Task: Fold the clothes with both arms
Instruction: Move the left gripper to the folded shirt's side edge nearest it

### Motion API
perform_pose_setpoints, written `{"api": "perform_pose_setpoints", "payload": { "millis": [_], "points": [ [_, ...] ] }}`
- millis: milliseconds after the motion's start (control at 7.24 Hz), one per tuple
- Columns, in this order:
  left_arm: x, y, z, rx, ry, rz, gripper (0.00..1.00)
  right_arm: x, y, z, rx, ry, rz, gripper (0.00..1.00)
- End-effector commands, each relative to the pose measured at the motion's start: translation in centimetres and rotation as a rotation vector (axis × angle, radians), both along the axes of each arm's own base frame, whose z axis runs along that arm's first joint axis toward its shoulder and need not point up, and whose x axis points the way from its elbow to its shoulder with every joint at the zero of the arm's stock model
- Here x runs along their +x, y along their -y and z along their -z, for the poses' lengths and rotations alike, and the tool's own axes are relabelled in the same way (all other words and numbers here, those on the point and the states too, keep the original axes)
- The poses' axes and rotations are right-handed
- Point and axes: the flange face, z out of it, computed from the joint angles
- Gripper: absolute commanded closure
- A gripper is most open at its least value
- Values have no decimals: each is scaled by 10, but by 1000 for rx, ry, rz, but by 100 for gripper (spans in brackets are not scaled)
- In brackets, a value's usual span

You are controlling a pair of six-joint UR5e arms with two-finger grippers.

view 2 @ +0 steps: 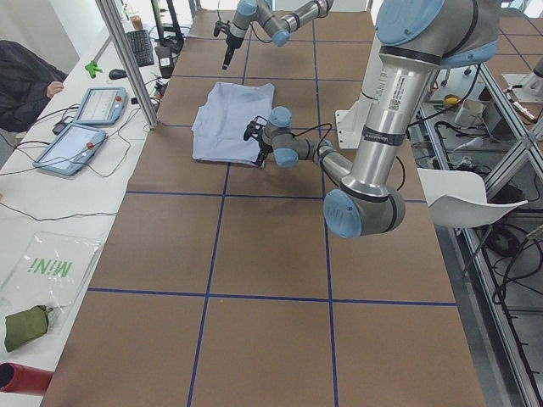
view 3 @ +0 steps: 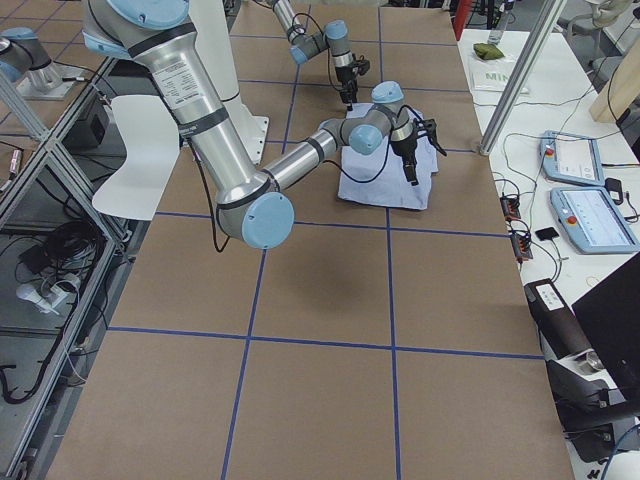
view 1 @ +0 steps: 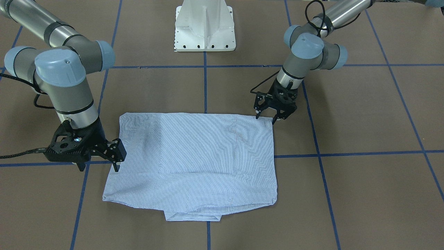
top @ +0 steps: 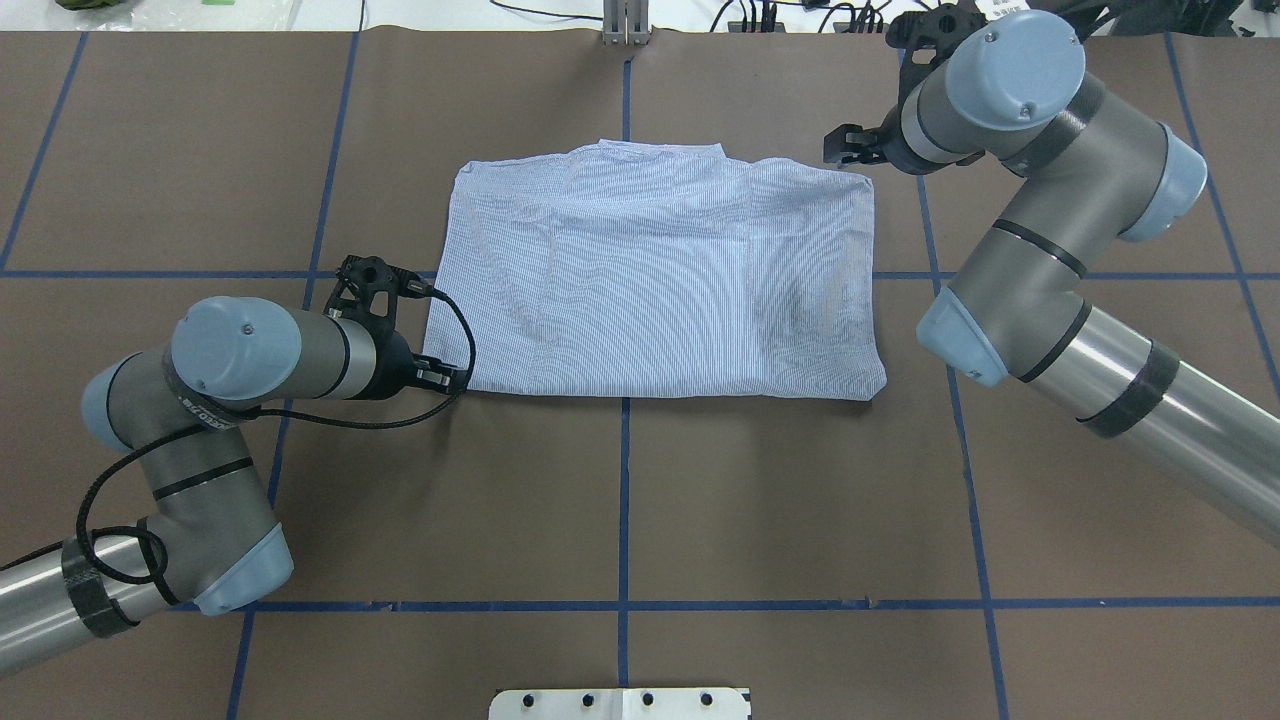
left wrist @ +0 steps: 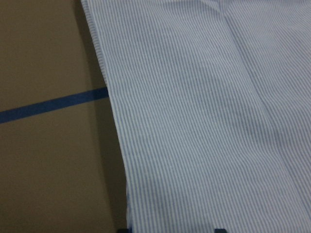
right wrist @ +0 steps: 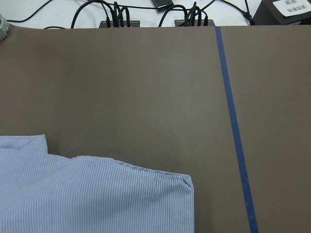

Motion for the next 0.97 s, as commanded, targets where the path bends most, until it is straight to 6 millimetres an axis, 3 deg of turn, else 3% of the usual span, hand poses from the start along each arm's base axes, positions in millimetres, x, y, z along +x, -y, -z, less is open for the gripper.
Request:
{"api": "perform_pose_setpoints", "payload": {
  "millis": [0,138,415,553,691,829],
  "points": [
    [1,-2,0,-1,1,-3,87,-2,-1,0,0,0,3,0],
    [1,0,-1,8,6,15,100,-2,-1,0,-1,1,2,0],
    [-8,1,-7,23,22,35,100,-3,-2,0,0,0,5,0],
    [-19,12,-10,25,33,55,100,-4,-2,2,1,3,5,0],
    [-43,39,-15,68,72,78,100,-6,-4,2,0,3,7,0],
    [-68,75,-32,110,134,102,100,-9,-5,4,2,6,11,0]
  ]
}}
